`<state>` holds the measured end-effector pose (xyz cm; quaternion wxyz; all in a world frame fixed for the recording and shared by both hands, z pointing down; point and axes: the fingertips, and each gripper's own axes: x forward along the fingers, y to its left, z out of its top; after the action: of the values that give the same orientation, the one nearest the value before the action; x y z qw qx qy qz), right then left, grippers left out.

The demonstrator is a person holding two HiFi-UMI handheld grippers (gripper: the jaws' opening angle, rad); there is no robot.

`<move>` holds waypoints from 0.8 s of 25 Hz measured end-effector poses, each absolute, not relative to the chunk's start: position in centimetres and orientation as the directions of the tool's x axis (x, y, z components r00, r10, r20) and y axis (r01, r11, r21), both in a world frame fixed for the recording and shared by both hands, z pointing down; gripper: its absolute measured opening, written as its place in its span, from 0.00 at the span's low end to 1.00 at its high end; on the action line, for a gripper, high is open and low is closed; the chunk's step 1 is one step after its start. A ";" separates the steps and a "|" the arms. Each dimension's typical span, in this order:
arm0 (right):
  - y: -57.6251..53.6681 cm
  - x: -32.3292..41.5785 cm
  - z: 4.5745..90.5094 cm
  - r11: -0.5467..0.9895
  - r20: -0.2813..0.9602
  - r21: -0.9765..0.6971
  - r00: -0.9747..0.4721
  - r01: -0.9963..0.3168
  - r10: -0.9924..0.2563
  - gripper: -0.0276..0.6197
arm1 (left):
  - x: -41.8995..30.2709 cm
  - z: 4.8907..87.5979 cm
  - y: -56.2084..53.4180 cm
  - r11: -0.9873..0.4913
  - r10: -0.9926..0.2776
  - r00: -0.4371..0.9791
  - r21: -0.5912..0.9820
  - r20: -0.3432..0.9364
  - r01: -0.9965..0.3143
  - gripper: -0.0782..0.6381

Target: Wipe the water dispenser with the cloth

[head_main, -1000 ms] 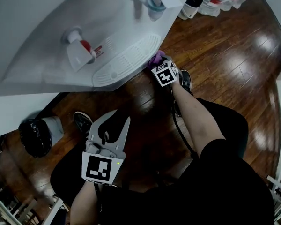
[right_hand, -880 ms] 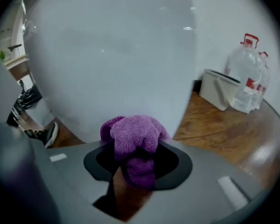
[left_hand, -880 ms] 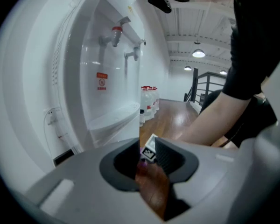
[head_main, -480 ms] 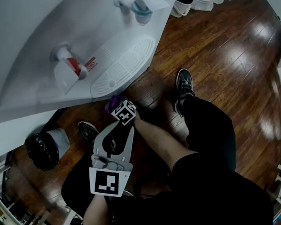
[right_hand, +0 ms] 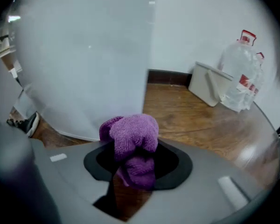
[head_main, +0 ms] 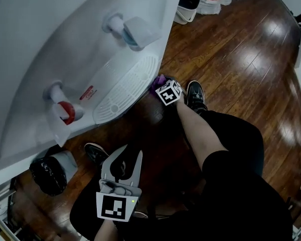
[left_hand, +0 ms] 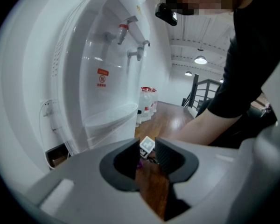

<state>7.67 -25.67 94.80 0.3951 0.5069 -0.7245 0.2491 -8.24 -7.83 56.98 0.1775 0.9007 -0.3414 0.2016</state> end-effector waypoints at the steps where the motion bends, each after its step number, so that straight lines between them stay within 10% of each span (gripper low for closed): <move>1: -26.4 8.8 94.4 0.357 0.825 0.064 -0.153 -0.932 -0.545 0.30 | -8.3 57.2 -7.8 -0.702 -0.543 0.683 0.183 0.489 -0.688 0.28; 15: -14.0 -20.0 96.1 0.635 0.770 -0.307 -0.577 -0.709 -0.273 0.30 | -8.8 56.3 -8.2 -0.659 -0.573 0.677 0.232 0.462 -0.715 0.28; 20: -14.6 -17.8 97.9 0.638 0.794 -0.272 -0.542 -0.721 -0.274 0.30 | -9.1 56.7 -8.3 -0.629 -0.561 0.684 0.297 0.466 -0.718 0.28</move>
<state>-17.84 -14.59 97.93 0.3715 0.3013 -0.8251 0.3006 -9.14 -8.29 56.68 0.2353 0.8870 -0.3605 0.1673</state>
